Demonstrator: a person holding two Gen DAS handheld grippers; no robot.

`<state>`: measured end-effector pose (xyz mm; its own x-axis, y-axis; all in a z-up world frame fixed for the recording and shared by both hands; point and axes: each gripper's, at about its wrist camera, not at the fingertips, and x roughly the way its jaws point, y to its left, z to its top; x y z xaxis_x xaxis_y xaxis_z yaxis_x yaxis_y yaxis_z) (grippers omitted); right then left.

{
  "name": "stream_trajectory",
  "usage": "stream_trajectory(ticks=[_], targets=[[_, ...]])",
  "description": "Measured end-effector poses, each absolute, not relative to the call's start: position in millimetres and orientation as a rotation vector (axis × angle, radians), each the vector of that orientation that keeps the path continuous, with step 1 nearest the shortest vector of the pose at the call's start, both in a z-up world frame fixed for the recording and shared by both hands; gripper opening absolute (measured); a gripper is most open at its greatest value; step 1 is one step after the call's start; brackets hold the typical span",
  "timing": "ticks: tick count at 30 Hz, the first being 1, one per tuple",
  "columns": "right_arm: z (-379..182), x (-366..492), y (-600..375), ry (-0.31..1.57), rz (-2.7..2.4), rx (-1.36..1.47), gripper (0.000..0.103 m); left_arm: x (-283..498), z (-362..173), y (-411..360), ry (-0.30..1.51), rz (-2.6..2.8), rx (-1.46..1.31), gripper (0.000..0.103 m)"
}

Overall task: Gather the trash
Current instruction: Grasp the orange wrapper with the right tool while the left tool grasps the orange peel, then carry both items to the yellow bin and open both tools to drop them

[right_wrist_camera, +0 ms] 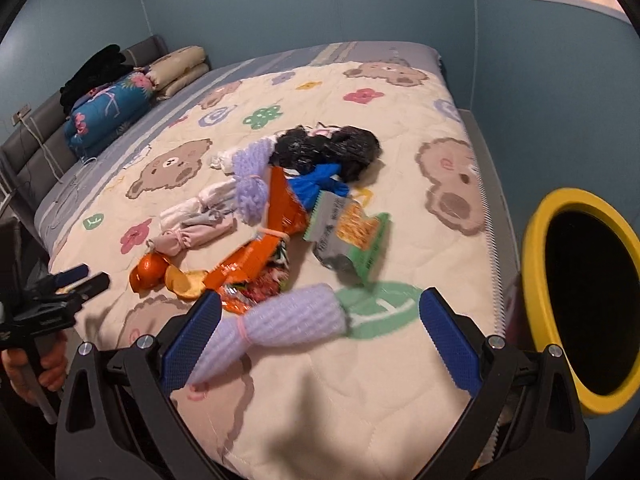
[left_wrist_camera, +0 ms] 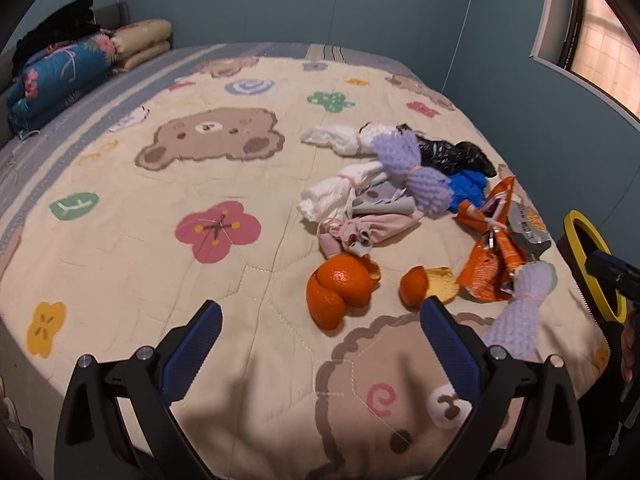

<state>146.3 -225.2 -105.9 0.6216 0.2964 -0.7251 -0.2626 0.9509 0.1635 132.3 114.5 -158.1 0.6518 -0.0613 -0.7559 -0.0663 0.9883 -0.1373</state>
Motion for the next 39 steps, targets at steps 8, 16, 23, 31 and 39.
stream_trajectory(ticks=[8,16,23,31,39], targets=[[-115.9,198.6,-191.4,0.931,0.445,0.056,0.095,164.4,-171.4,121.2,0.890,0.014,-0.149,0.096],[-132.7,227.6,-160.8,1.015,0.518,0.076,0.095,188.2,-186.6,122.1,0.912,0.004,-0.132,0.096],[-162.4,243.5,-159.8,1.081,0.504,0.115,0.067,195.6,-200.8,118.7,0.927,-0.061,-0.172,0.071],[-178.0,244.0,-154.4,1.116,0.544,0.109,0.035,194.2,-204.4,106.6,0.919,-0.137,-0.203,0.036],[-155.9,233.3,-161.2,1.027,0.594,0.147,0.034,173.2,-190.9,113.7,0.904,-0.108,-0.186,0.030]])
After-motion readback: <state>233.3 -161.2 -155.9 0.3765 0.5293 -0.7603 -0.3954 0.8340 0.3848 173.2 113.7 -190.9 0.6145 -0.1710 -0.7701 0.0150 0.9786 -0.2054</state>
